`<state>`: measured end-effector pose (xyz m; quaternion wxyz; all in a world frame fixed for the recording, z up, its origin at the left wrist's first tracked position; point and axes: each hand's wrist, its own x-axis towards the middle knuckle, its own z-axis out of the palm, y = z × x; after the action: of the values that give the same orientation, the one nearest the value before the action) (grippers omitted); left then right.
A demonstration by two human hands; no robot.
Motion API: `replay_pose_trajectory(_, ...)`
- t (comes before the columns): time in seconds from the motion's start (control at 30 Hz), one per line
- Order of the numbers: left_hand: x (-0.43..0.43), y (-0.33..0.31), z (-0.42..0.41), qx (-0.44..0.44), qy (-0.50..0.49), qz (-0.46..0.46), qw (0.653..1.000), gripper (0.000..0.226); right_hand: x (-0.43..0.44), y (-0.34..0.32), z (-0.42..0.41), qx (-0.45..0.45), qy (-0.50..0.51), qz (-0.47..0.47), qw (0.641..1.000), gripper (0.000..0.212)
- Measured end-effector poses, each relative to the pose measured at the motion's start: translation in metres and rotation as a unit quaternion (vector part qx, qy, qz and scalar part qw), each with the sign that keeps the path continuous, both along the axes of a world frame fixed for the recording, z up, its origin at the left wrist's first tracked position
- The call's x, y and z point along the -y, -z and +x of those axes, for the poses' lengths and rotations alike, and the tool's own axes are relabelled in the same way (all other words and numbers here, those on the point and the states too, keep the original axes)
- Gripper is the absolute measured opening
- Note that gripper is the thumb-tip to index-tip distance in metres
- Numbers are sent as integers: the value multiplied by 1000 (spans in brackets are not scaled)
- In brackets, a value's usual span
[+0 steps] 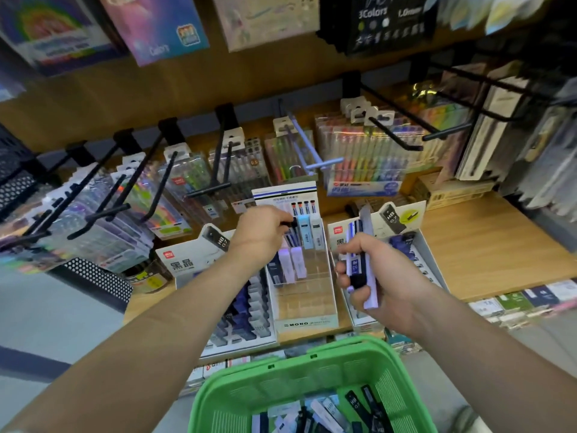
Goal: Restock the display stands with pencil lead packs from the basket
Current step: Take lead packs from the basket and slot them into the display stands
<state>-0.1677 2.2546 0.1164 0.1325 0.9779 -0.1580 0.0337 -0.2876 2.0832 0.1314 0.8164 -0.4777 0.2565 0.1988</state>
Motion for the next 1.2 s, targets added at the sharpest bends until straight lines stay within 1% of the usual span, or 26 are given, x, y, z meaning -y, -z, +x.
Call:
replay_pose_trajectory(0.03,2,1,1,-2,9,24,1000,29,1,0,0,0,8,2,1000,7)
replay_pose_trajectory(0.1,3,2,4,10,19,43,999,29,1,-1,-1,6,20,-10,1000,9)
replay_pose_trajectory(0.2,8,5,6,40,28,34,998,27,-1,-2,-3,16,22,-31,999,17)
replay_pose_trajectory(0.33,11,5,9,31,19,20,999,23,-1,-4,-5,14,41,-30,999,26)
replay_pose_trajectory(0.43,8,11,10,36,24,49,998,25,1,-5,-5,14,47,-22,999,32)
replay_pose_trajectory(0.6,14,17,9,51,37,136,989,26,1,-4,-5,45,28,-23,998,29)
replay_pose_trajectory(0.67,16,19,9,64,34,146,987,25,1,-4,-5,52,17,-21,998,24)
replay_pose_trajectory(0.73,17,19,8,78,30,136,987,25,2,-3,-5,56,7,-24,998,22)
replay_pose_trajectory(0.8,18,14,4,80,17,100,992,24,3,-3,-5,56,-6,-30,998,24)
replay_pose_trajectory(0.83,20,10,0,76,-2,52,996,21,3,-3,-5,55,-13,-35,998,26)
replay_pose_trajectory(0.87,22,3,-5,60,-33,-29,997,16,3,-4,-5,55,-20,-43,997,29)
replay_pose_trajectory(0.9,24,-4,-13,20,-66,-136,988,10,3,-3,-5,56,-29,-53,997,32)
replay_pose_trajectory(0.93,26,-12,-22,-49,-86,-249,963,6,2,-3,-5,60,-37,-67,995,35)
replay_pose_trajectory(0.97,28,-20,-34,-132,-89,-341,927,15,1,-3,-5,67,-47,-85,993,35)
replay_pose_trajectory(1.0,29,-26,-45,-212,-76,-385,895,26,0,-2,-5,76,-56,-102,990,31)
replay_pose_trajectory(1.03,30,-31,-56,-272,-55,-391,877,38,-3,-1,-5,85,-65,-118,987,26)
replay_pose_trajectory(1.07,30,-34,-66,-303,-38,-383,872,48,-5,0,-6,94,-74,-135,984,22)
replay_pose_trajectory(1.1,31,-35,-73,-309,-30,-380,871,53,-7,1,-6,106,-83,-155,979,21)
replay_pose_trajectory(1.13,31,-35,-77,-301,-35,-387,871,51,-8,1,-7,118,-92,-175,973,23)
replay_pose_trajectory(1.2,30,-34,-82,-291,-64,-430,852,38,-11,2,-8,142,-113,-211,961,25)
